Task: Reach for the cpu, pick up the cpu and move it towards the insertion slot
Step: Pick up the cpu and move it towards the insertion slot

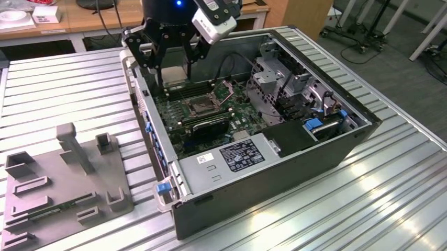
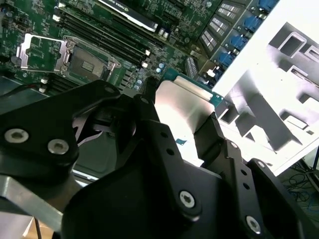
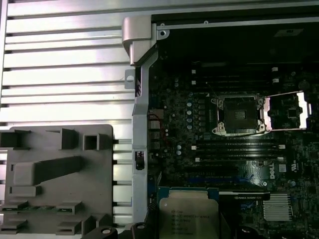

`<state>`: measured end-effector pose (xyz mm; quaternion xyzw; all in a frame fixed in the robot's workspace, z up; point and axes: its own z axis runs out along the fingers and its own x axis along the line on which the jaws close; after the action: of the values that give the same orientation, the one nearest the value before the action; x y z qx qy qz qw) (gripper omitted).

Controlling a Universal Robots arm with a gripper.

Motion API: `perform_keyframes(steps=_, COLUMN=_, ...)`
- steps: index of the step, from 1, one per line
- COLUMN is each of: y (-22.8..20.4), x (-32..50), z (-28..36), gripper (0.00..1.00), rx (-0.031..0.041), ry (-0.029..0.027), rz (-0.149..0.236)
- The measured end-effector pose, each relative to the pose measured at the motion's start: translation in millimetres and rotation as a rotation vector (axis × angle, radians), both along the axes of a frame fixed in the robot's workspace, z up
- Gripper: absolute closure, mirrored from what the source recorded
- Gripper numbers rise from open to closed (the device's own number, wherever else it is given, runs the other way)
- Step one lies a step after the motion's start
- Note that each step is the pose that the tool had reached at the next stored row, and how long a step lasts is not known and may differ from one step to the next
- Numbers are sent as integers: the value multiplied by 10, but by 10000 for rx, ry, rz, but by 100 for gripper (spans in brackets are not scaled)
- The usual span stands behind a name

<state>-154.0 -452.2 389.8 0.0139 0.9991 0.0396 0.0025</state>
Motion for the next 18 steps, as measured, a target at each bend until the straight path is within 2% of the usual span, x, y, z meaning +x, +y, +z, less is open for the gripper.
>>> perform_keyframes(steps=7, y=71, x=27, z=-3, gripper=45, rx=-1, ry=2, rz=2)
perform_keyframes(steps=13, y=83, x=169, z=-6, gripper=45, rx=-1, ry=1, rz=1)
perform_keyframes(steps=18, y=85, x=194, z=-9, gripper=45, rx=0, ry=0, rz=0)
